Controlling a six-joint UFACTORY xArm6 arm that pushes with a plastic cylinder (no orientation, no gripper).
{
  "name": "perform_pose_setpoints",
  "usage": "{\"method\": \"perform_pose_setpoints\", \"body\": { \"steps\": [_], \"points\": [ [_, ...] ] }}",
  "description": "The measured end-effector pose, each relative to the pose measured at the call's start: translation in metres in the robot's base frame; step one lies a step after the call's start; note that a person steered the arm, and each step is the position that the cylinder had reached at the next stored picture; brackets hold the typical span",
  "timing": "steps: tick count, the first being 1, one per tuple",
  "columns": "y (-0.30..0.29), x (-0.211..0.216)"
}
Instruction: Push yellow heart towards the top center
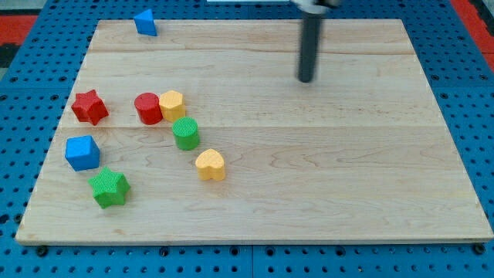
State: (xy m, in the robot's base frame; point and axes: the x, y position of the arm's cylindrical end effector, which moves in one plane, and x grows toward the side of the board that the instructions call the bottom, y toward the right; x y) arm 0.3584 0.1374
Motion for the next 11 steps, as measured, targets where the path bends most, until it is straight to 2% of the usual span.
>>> {"method": "perform_pose_setpoints", "body": {
  "steps": [1, 2, 3, 4, 5, 6, 8, 9, 10, 11],
  "points": [
    [0.045, 0.078],
    [-0.005, 0.163],
    [-0.138, 0.199],
    [-0.220, 0.194],
    [-0.193, 0.159],
    [-0.093, 0.129],
    [-0.073, 0.005],
    [-0.045, -0.036],
    [-0.021, -0.044],
    [-0.087, -0.069]
  ]
}}
